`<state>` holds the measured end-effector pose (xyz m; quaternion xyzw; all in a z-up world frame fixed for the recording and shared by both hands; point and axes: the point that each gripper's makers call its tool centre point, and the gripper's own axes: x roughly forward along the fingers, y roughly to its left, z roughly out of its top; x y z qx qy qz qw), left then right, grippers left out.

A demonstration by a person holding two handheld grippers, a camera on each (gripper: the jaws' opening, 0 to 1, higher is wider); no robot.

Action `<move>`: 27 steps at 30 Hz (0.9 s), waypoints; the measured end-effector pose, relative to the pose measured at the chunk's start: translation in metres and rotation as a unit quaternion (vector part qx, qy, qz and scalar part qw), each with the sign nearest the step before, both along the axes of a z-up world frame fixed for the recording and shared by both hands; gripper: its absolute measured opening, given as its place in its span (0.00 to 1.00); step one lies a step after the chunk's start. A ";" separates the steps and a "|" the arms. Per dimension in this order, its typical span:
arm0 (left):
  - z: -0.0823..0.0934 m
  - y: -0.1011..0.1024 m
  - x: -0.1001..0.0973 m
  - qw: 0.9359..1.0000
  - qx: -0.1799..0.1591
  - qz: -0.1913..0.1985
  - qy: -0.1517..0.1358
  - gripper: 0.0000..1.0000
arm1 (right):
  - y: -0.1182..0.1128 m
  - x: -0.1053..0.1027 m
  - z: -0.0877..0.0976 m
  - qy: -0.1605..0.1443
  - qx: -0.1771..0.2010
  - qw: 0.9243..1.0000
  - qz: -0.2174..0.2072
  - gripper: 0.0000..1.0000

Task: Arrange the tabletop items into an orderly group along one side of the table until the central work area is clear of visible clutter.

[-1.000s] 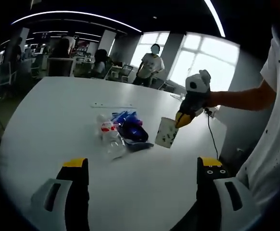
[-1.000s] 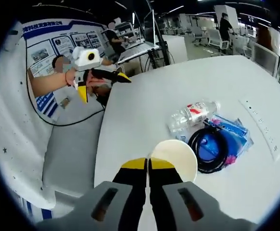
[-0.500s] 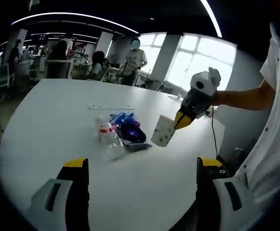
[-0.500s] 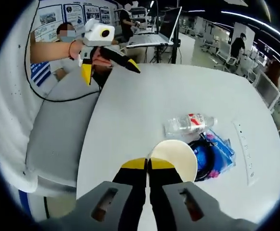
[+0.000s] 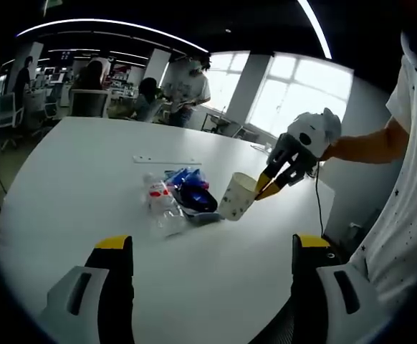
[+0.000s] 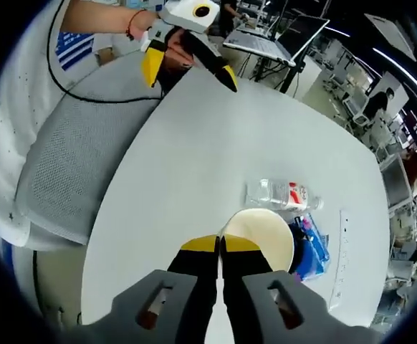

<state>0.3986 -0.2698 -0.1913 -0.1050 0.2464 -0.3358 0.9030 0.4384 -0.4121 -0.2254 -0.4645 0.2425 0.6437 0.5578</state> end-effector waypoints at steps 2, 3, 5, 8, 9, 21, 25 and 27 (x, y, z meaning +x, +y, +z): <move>0.001 0.000 -0.001 1.000 -0.002 0.002 0.000 0.94 | 0.001 -0.003 -0.005 -0.004 -0.007 1.000 0.013 0.00; 0.001 0.001 -0.001 1.000 -0.003 0.003 0.000 0.94 | 0.001 -0.004 -0.008 -0.010 -0.014 1.000 0.024 0.00; 0.000 0.002 -0.001 1.000 -0.003 0.005 0.000 0.94 | 0.002 -0.007 -0.014 -0.012 -0.021 0.999 0.034 0.00; 0.000 0.003 -0.002 1.000 -0.002 0.007 0.002 0.94 | 0.004 -0.010 -0.022 -0.017 -0.028 0.998 0.047 0.00; 0.000 0.003 -0.002 1.000 -0.002 0.007 0.002 0.94 | 0.005 -0.011 -0.025 -0.019 -0.029 0.998 0.052 0.00; -0.002 0.003 -0.003 1.000 -0.005 0.010 0.005 0.94 | 0.012 -0.013 -0.038 -0.016 -0.041 0.996 0.072 0.00; -0.003 0.004 -0.004 1.000 -0.006 0.013 0.006 0.94 | 0.013 -0.015 -0.040 -0.008 -0.038 0.997 0.069 0.00; -0.004 0.004 -0.004 1.000 -0.006 0.014 0.007 0.94 | 0.013 -0.015 -0.043 -0.006 -0.040 0.997 0.068 0.00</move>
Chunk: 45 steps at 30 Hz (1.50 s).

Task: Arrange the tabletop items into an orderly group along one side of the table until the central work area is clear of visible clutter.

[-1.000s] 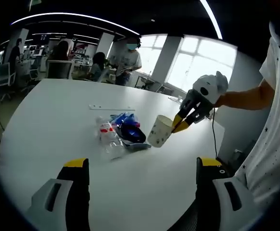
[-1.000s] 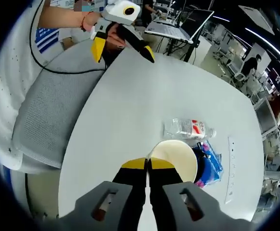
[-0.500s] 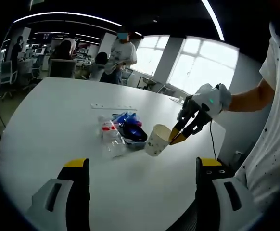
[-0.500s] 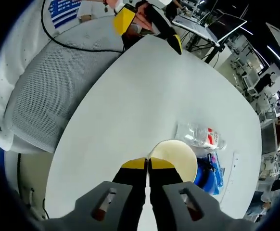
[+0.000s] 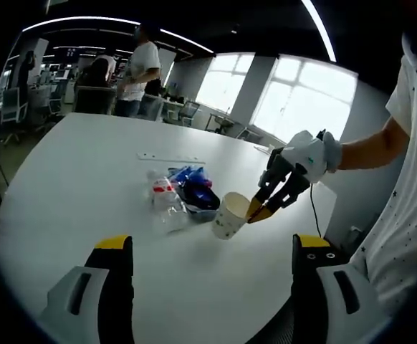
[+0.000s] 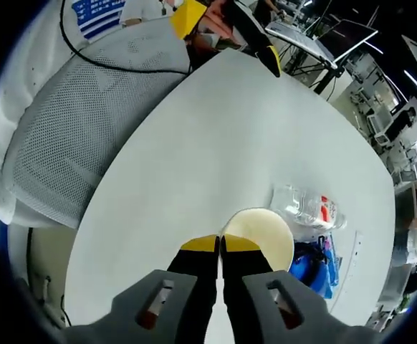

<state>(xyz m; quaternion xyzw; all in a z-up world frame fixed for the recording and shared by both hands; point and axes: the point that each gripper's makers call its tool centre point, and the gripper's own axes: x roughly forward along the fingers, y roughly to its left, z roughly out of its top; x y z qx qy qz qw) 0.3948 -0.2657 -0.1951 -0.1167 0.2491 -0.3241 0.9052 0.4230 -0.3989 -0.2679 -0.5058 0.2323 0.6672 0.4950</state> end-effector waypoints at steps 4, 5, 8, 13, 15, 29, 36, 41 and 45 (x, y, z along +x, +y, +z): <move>0.000 0.000 0.000 1.000 0.000 0.000 0.000 0.94 | -0.001 -0.002 -0.005 0.002 -0.005 1.000 0.001 0.00; 0.000 0.000 0.000 1.000 0.000 0.000 0.000 0.94 | -0.001 -0.002 -0.007 0.003 -0.005 1.000 0.001 0.00; -0.001 0.001 0.000 1.000 0.001 0.001 0.000 0.94 | -0.001 -0.003 -0.008 0.006 -0.003 1.000 0.000 0.00; -0.002 0.001 -0.002 1.000 0.001 0.001 0.002 0.94 | 0.000 -0.003 -0.011 0.010 -0.004 1.000 -0.003 0.00; -0.002 0.001 -0.002 1.000 0.000 0.001 0.003 0.94 | 0.000 -0.003 -0.012 0.012 -0.003 1.000 -0.004 0.00; -0.004 0.001 -0.003 1.000 -0.002 0.002 0.004 0.93 | 0.001 -0.005 -0.019 0.012 -0.007 1.000 -0.001 0.00; -0.003 -0.001 -0.003 1.000 -0.005 0.000 0.004 0.93 | 0.001 -0.005 -0.020 0.011 -0.006 1.000 -0.002 0.00; -0.004 0.000 -0.002 1.000 -0.004 0.001 0.005 0.93 | 0.000 -0.005 -0.019 0.014 -0.006 1.000 -0.002 0.00; -0.005 0.000 -0.002 1.000 -0.003 0.001 0.005 0.93 | 0.000 -0.005 -0.020 0.015 -0.007 1.000 -0.004 0.00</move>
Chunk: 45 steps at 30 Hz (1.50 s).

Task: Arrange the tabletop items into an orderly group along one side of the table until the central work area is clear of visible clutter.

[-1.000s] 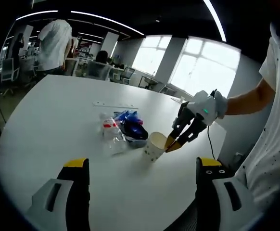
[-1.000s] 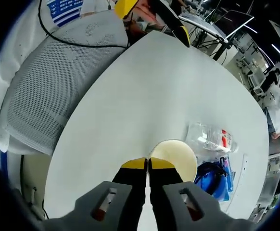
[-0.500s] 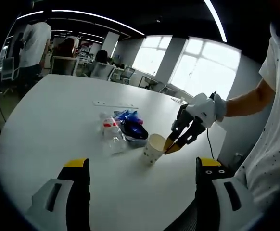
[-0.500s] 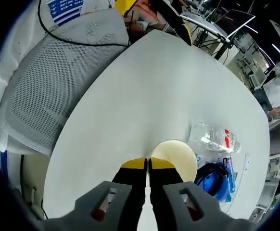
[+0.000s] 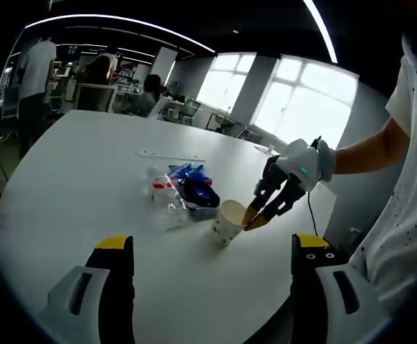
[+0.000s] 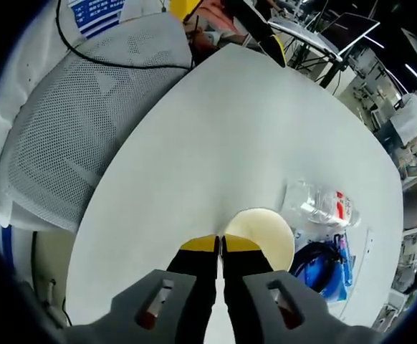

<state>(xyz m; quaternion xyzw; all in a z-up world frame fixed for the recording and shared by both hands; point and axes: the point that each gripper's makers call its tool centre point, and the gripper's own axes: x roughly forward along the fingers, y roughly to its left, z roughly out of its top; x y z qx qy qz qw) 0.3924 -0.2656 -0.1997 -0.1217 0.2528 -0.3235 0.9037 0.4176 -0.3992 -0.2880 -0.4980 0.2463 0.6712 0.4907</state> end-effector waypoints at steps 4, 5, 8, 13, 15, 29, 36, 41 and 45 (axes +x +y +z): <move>0.000 0.000 0.000 1.000 -0.001 0.000 0.000 0.93 | 0.001 0.000 0.000 0.001 0.002 1.000 -0.003 0.00; 0.000 0.000 0.000 1.000 0.000 0.000 0.000 0.93 | 0.001 0.001 0.000 0.001 0.002 1.000 -0.004 0.00; 0.000 -0.001 0.000 1.000 -0.001 -0.001 0.000 0.93 | 0.002 0.001 0.001 0.002 0.004 1.000 -0.007 0.00; 0.001 -0.001 0.000 1.000 -0.001 -0.002 -0.001 0.93 | 0.003 0.001 0.004 0.005 0.010 1.000 -0.016 0.06; 0.001 -0.001 0.001 1.000 0.000 -0.003 -0.001 0.93 | 0.004 0.000 0.006 0.009 0.015 1.000 -0.021 0.08; 0.005 -0.007 0.004 1.000 0.005 -0.014 -0.004 0.94 | 0.005 0.003 0.023 0.026 0.051 0.996 -0.068 0.18; 0.009 -0.010 0.005 1.000 0.008 -0.020 -0.006 0.94 | 0.006 0.004 0.033 0.031 0.075 0.992 -0.093 0.22; 0.010 -0.012 0.006 1.000 0.010 -0.024 -0.007 0.94 | 0.004 0.005 0.036 0.036 0.084 0.989 -0.113 0.26; 0.012 -0.014 0.007 1.000 0.013 -0.027 -0.008 0.94 | 0.004 0.006 0.043 0.043 0.101 0.985 -0.134 0.28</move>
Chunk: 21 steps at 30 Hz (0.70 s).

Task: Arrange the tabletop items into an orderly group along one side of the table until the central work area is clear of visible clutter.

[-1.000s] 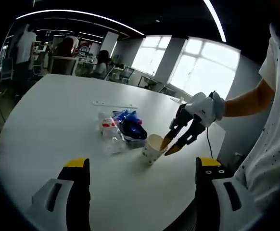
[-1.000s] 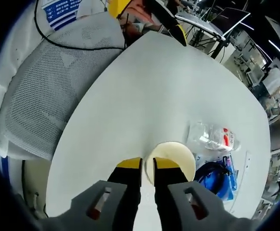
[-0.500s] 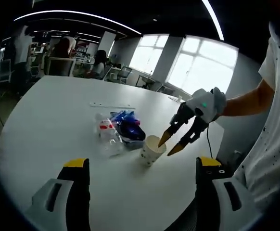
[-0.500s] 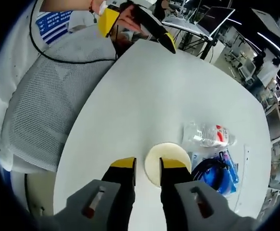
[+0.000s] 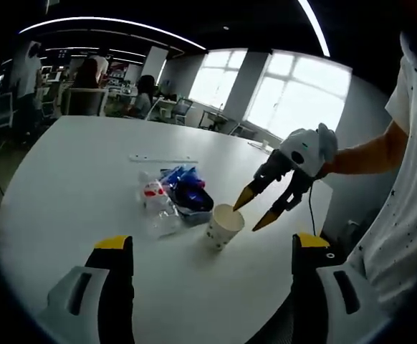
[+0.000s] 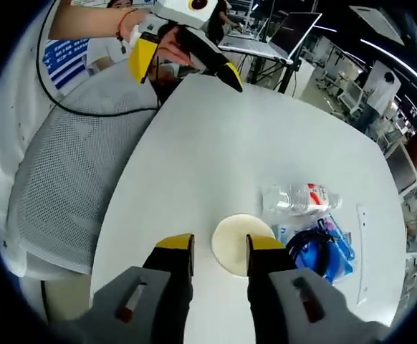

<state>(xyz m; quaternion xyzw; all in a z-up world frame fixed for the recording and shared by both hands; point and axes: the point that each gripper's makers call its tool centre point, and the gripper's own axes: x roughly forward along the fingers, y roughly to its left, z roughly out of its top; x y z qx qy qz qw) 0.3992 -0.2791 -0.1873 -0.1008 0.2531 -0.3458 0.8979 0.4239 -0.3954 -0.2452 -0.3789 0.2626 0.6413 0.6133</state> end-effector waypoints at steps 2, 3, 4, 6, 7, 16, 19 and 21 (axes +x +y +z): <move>0.001 -0.001 0.001 1.000 0.002 -0.003 -0.001 0.94 | -0.001 0.002 0.003 0.005 0.008 1.000 -0.016 0.28; 0.002 -0.001 0.001 1.000 0.003 -0.004 -0.001 0.94 | -0.002 0.004 0.004 0.006 0.012 1.000 -0.022 0.29; 0.003 -0.001 0.002 1.000 0.003 -0.005 -0.002 0.94 | -0.002 0.005 0.005 0.008 0.016 0.999 -0.027 0.29; 0.004 -0.002 0.003 1.000 0.006 -0.007 -0.003 0.94 | -0.003 0.006 0.008 0.011 0.023 0.999 -0.039 0.30; 0.004 -0.002 0.003 1.000 0.007 -0.008 -0.003 0.94 | -0.004 0.007 0.010 0.013 0.027 0.999 -0.046 0.30; 0.011 -0.008 0.007 1.000 0.012 -0.021 -0.007 0.94 | -0.012 0.016 0.023 0.011 0.056 0.994 -0.092 0.31; 0.013 -0.012 0.009 1.000 0.013 -0.026 -0.008 0.94 | -0.014 0.020 0.030 0.015 0.076 0.991 -0.113 0.31; 0.013 -0.014 0.010 0.999 0.014 -0.031 -0.007 0.94 | -0.019 0.024 0.033 0.020 0.084 0.987 -0.133 0.32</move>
